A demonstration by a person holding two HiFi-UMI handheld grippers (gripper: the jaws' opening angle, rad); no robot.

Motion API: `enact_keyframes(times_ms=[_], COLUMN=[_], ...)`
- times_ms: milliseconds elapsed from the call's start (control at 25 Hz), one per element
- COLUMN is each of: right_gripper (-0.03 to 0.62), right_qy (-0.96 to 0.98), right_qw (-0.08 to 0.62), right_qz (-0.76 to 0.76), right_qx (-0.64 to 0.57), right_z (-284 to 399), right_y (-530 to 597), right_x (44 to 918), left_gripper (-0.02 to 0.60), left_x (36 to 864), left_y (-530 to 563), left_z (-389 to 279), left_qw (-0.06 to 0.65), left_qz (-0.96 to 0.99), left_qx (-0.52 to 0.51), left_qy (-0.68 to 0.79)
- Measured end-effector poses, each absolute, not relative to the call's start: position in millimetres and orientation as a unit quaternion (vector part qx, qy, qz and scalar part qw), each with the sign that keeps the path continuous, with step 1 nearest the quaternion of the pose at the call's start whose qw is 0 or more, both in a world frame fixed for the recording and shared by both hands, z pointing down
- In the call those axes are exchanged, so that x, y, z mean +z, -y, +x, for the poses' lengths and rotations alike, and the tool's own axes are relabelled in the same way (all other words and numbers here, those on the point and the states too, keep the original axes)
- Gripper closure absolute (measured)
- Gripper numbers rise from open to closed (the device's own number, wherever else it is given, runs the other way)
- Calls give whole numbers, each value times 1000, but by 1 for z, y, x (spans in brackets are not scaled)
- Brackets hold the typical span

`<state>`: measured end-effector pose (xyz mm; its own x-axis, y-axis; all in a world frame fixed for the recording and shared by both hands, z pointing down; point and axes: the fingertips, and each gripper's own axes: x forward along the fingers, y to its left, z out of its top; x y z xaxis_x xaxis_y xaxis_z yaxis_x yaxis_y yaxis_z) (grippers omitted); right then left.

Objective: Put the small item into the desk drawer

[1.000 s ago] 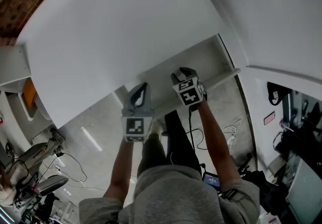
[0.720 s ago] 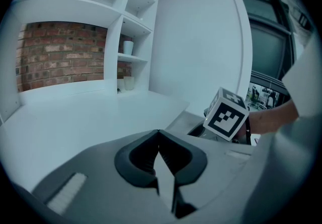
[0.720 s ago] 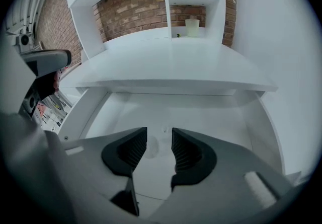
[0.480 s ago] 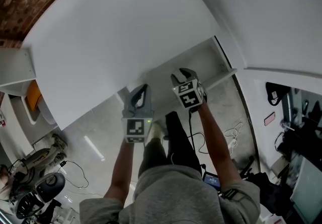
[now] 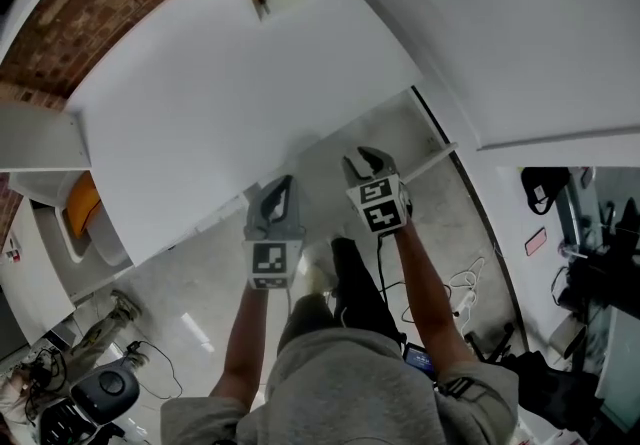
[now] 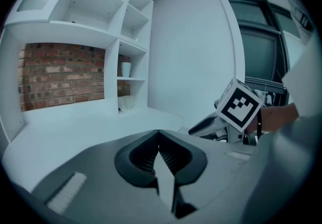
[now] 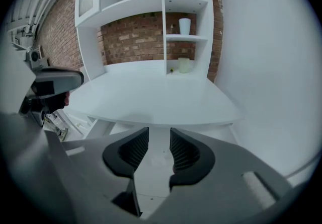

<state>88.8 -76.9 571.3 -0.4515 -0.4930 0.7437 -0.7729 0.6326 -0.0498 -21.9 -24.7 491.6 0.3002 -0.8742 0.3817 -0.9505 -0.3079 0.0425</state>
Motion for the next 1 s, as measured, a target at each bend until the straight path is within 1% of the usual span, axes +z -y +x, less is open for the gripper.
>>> enact_keyframes(times_ms=[400,760,1000], right_gripper=[482,517,533], right_qy=[840,848,846], right_qw=[274,180,148], right_qz=[435,483,501], right_qx=[172,123,110], right_z=[100,105,113], right_y=[42,-5,-46], right_x=[481,406,380], left_gripper=[569,569,569], left_x=[428,391,368], left_y=[-6,-47,-75], left_z=[-10,-11,-9], left_qw=[100,75,58], left_qz=[807,815,821], left_qx=[121,116,104], left_qy=[570,562,559])
